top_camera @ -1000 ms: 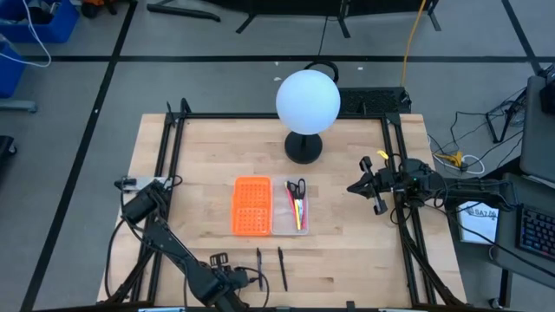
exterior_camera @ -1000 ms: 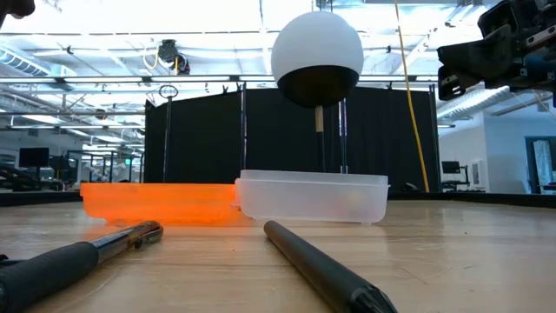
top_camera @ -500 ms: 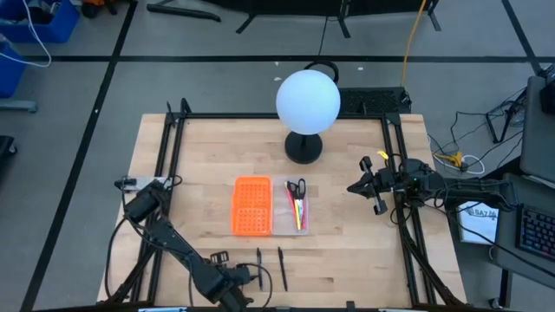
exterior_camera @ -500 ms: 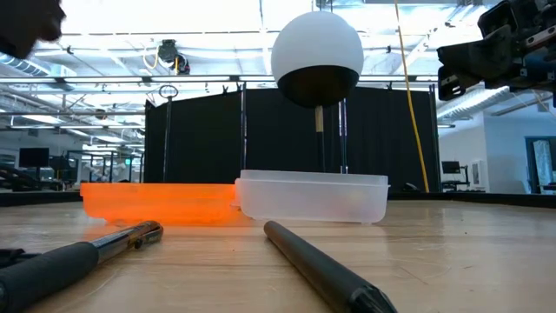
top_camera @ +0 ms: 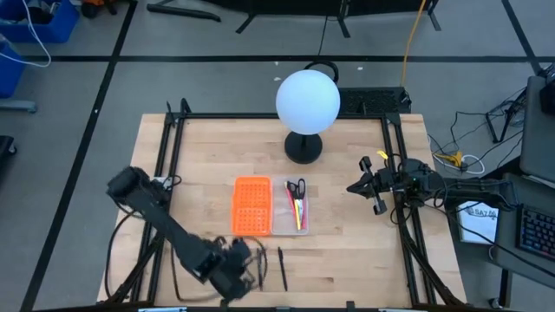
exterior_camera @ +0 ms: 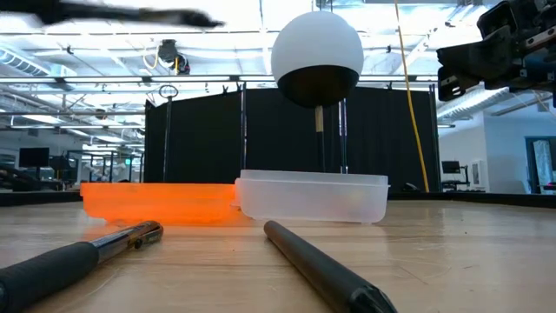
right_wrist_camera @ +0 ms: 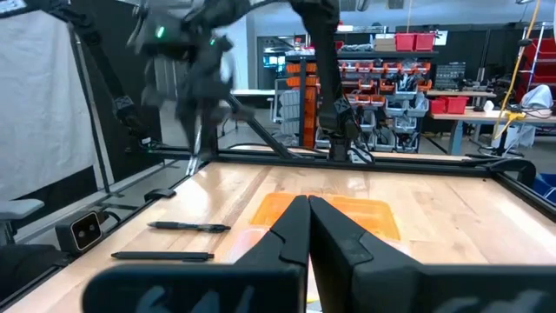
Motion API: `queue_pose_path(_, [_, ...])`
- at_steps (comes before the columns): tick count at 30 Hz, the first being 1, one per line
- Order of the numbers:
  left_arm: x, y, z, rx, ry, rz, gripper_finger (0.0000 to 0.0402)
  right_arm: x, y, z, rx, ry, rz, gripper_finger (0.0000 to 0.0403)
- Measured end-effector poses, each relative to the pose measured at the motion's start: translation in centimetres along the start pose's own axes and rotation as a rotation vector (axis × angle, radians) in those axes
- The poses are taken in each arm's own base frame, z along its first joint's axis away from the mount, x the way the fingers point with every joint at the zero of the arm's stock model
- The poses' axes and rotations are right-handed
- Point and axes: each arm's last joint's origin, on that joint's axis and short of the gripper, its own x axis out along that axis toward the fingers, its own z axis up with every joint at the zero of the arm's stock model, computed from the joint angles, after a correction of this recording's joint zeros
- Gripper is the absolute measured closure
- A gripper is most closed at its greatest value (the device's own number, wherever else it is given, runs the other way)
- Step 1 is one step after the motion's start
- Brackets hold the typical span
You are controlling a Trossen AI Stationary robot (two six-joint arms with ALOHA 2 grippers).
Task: Pick & place school supplies into a supply box
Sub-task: Put the left black pen into the supply box
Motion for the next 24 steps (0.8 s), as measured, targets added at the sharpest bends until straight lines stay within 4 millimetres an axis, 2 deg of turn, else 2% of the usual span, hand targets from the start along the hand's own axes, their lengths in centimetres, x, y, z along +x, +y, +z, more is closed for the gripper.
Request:
queue_pose_path(4, [-2.9,0.9,3.2,-0.214,-0.176,-0.07,0.0369,0.0,0.0,0.0,-0.003,0.0,0.0,0.0403])
queue_pose_path(9, [-2.0,1.7,7.3,-0.345,-0.22,-0.098,0.0368,0.0,0.0,-0.2,0.003,0.017,-0.001,0.0403])
queue_pose_path(12, [0.0,2.0,10.1,-0.406,-0.226,-0.129,0.0368,0.0,0.0,-0.4,-0.004,0.038,-0.001,0.0403])
queue_pose_path(17, [4.7,2.2,14.1,-0.445,-0.205,-0.212,0.0368,0.0,0.0,-0.6,0.008,0.054,-0.001,0.0403])
queue_pose_path(21, [8.7,2.6,15.4,-0.507,-0.162,-0.214,0.0368,0.0,0.0,-0.5,0.018,0.053,-0.001,0.0403])
queue_pose_path(24, [10.2,3.2,15.8,-0.539,-0.163,-0.179,0.0368,0.1,0.0,-0.6,0.039,0.062,-0.001,0.0403])
